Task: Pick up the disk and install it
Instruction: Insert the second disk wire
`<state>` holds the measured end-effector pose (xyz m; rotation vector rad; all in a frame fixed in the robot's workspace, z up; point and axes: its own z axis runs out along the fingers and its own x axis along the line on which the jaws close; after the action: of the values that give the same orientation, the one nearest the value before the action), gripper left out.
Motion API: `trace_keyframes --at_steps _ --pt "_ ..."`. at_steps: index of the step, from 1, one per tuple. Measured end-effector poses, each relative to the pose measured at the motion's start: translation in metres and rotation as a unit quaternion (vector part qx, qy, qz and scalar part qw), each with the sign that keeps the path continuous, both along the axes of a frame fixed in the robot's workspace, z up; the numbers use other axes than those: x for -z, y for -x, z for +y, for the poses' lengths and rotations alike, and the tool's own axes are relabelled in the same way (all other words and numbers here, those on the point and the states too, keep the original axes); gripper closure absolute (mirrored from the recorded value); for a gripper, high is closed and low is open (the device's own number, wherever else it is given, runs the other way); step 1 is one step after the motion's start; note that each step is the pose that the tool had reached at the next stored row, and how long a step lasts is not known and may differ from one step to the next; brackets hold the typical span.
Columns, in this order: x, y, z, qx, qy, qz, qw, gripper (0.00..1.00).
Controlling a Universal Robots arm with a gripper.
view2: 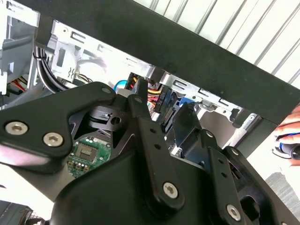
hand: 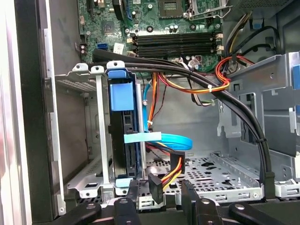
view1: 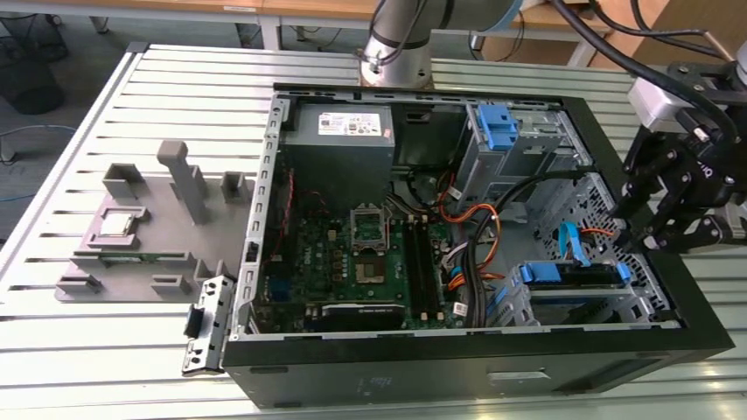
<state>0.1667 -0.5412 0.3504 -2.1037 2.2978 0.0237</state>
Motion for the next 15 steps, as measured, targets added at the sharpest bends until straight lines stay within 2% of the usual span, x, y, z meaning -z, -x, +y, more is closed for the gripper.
trace_keyframes --at_steps 8,15 --pt "0.0043 -0.0001 -0.0008 0.0 0.0025 0.0 1.0 0.51" --pt "0.005 -0.0001 -0.0061 0.0 0.0058 0.0 1.0 0.51"
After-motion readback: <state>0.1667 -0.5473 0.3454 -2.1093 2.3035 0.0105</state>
